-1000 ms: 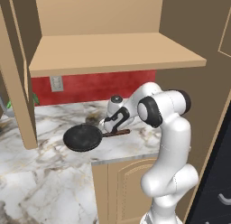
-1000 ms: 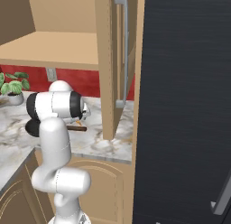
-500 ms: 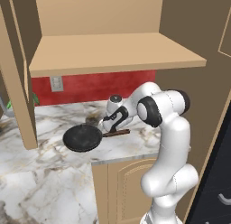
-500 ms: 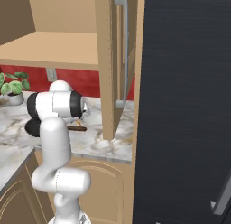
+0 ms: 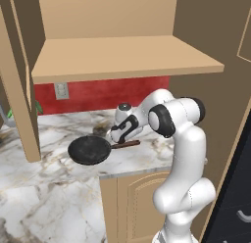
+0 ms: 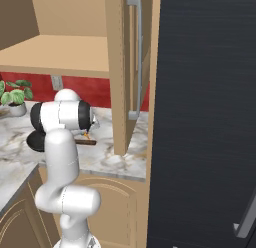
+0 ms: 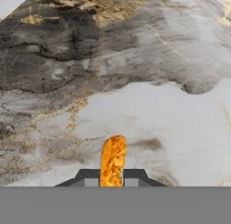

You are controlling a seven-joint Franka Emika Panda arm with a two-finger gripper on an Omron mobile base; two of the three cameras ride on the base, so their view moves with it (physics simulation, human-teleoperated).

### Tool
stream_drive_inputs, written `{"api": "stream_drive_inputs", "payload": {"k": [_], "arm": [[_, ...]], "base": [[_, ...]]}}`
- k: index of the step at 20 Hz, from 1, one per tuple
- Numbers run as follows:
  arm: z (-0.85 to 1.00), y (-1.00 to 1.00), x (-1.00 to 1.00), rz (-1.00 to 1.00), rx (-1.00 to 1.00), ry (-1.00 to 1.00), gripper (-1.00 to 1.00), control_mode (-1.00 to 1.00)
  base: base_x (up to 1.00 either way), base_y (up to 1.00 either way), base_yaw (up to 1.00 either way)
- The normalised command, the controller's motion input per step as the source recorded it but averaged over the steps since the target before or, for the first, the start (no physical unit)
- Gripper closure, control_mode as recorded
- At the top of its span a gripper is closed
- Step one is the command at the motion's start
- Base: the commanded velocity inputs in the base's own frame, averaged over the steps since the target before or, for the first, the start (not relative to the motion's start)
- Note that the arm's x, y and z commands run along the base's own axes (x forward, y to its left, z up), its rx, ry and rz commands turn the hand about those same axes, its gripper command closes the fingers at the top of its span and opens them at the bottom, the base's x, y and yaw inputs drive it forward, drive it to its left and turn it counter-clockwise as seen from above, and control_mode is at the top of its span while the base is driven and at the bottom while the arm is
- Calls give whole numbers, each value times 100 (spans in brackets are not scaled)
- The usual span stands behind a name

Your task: Retrieve the pan from the cabinet, then place the raw meat into the pan to avoid contamination.

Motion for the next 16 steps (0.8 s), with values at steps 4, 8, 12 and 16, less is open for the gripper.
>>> {"api": "stream_drive_inputs", "payload": {"k": [4, 8, 12, 16], "arm": [[0, 0, 0, 0, 0, 0, 100, -100], [4, 0, 0, 0, 0, 0, 100, -100], [22, -7, -2, 0, 0, 0, 100, -100], [31, -14, -2, 0, 0, 0, 100, -100]], "base": [[0, 0, 0], [0, 0, 0], [0, 0, 0], [0, 0, 0]]}}
